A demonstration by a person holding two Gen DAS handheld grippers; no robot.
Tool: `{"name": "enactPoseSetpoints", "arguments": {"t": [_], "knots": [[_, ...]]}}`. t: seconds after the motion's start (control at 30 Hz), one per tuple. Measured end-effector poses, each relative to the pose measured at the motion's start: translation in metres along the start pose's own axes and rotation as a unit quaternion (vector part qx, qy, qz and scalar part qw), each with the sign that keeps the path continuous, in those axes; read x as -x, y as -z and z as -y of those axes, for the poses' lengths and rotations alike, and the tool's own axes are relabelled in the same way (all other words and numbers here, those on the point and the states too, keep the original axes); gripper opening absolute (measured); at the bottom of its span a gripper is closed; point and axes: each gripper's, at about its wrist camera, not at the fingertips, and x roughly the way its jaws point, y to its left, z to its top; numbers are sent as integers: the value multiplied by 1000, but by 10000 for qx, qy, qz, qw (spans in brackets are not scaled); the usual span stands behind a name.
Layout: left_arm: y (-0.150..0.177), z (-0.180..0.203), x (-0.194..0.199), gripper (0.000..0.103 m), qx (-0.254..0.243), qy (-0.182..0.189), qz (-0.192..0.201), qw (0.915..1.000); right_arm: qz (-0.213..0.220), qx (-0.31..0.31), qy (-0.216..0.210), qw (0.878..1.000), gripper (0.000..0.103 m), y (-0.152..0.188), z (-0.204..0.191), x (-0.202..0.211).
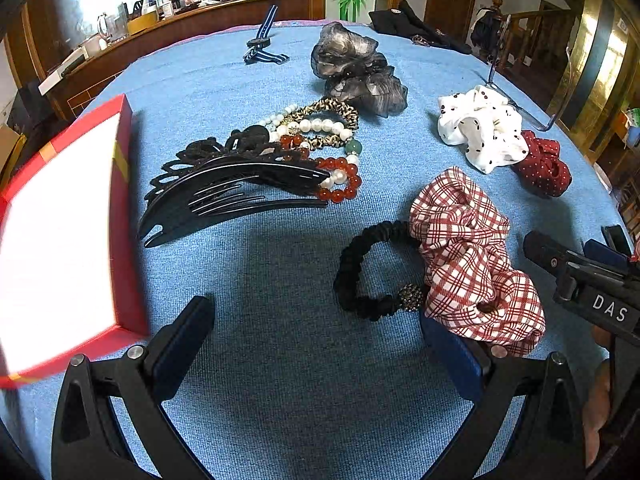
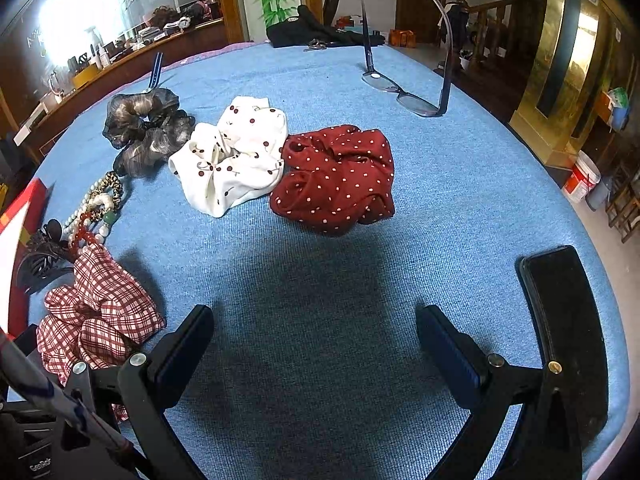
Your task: Organize jewelry
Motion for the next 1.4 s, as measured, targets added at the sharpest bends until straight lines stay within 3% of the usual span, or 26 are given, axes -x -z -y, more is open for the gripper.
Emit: {"name": "enactPoseSetpoints", "arguments": {"t": [0.47, 0.87, 1.07, 1.17, 1.3, 1.4], "knots": [[0, 0, 0, 103, 0, -1, 5, 10000, 28, -51, -64, 10000, 103, 0, 0, 0], [0, 0, 0, 103, 1, -1, 5, 10000, -52, 123, 175, 9998, 103, 1, -8, -3], [6, 3, 10, 103, 13, -45, 10, 10000, 45, 156, 117, 9998, 101, 8, -6, 22], [13, 1, 41, 103, -19, -147, 508, 9986, 402, 134, 138, 9990, 101, 9, -2, 55], [22, -6, 96, 103, -79, -328, 1328, 9906, 722, 24, 78, 9974, 101, 13, 1, 89], [27, -13, 124, 103, -80, -410, 1664, 9852, 851, -55, -111, 9963, 101, 18, -3, 108]]}}
